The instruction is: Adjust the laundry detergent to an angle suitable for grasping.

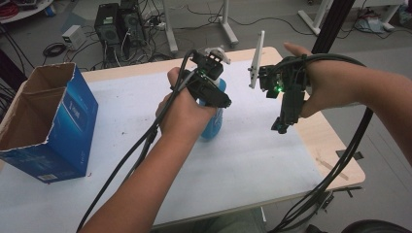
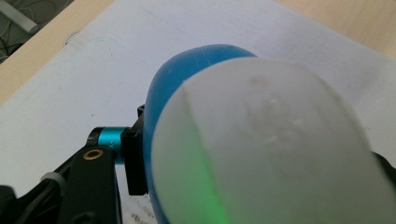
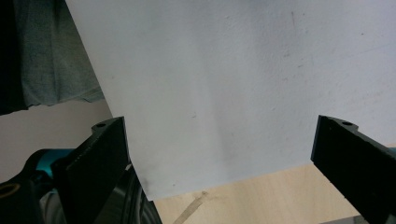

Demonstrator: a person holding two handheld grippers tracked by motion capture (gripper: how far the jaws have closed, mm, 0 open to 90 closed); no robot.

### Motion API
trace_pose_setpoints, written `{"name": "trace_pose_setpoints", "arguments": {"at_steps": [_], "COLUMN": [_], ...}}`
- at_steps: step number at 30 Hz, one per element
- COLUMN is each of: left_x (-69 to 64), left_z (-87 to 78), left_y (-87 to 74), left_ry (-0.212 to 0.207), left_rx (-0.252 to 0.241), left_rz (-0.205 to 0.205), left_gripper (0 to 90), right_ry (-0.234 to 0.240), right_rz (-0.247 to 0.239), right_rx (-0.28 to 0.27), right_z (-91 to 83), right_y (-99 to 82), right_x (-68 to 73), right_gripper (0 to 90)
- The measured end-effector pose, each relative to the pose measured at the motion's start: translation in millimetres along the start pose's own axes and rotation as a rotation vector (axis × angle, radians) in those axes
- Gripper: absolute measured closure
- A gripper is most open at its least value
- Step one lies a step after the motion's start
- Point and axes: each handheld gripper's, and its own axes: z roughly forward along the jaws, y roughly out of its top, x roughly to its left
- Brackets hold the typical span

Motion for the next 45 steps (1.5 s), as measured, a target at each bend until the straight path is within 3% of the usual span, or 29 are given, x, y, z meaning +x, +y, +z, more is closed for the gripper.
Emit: {"name": "trace_pose_setpoints", "arguments": {"at_steps": [2, 5, 9, 11, 15, 19, 21, 27, 29, 34, 39, 40, 45], "left_x": [3.8, 12.4, 26.9, 31.9, 44.3, 53.9, 58.2, 74.3, 76.1, 84.5, 91.5, 94.3, 96.6], "left_z": [-6.1, -18.4, -36.9, -42.0, -52.8, -61.8, -66.1, -78.0, -79.0, -87.8, -93.7, -95.9, -98.0], "left_y": [-1.5, -4.8, -12.2, -14.8, -21.0, -27.0, -30.1, -41.1, -42.5, -53.4, -62.9, -65.5, -69.5], "left_ry": [-0.016, -0.058, -0.128, -0.150, -0.217, -0.265, -0.284, -0.366, -0.374, -0.414, -0.489, -0.523, -0.581], "left_rx": [0.005, 0.006, -0.004, -0.006, 0.000, 0.005, 0.010, 0.017, 0.019, 0.027, -0.003, -0.014, -0.035], "left_rz": [-0.004, 0.020, 0.082, 0.088, 0.138, 0.207, 0.248, 0.320, 0.331, 0.402, 0.419, 0.440, 0.489], "left_gripper": [37.1, 37.1, 37.1, 37.1, 37.1, 37.1, 37.1, 37.1, 37.1, 37.1, 37.0, 37.0, 37.0], "right_ry": [-0.003, -0.003, -0.001, 0.000, 0.003, 0.001, 0.001, 0.006, 0.008, 0.017, 0.039, 0.039, 0.043], "right_rz": [-0.004, -0.008, -0.029, -0.030, -0.037, -0.045, -0.061, -0.076, -0.071, -0.096, -0.133, -0.140, -0.153], "right_rx": [0.000, 0.003, -0.001, 0.002, -0.001, 0.003, 0.003, 0.010, 0.016, 0.022, 0.009, 0.007, 0.003], "right_z": [-1.1, -2.9, -3.5, -4.2, -5.3, -5.6, -5.4, -6.0, -5.9, -2.4, 2.6, 3.0, 6.1], "right_y": [2.2, 6.4, 11.9, 15.6, 22.0, 29.0, 32.6, 44.7, 47.9, 66.0, 87.8, 90.9, 100.6], "right_x": [0.7, 2.4, 3.5, 4.7, 6.4, 8.2, 8.1, 7.7, 8.1, 5.0, -2.3, -3.7, -6.3], "right_gripper": [3.3, 3.3, 3.3, 3.3, 3.3, 3.3, 3.3, 3.3, 3.3, 3.3, 3.3, 3.3, 3.3]}}
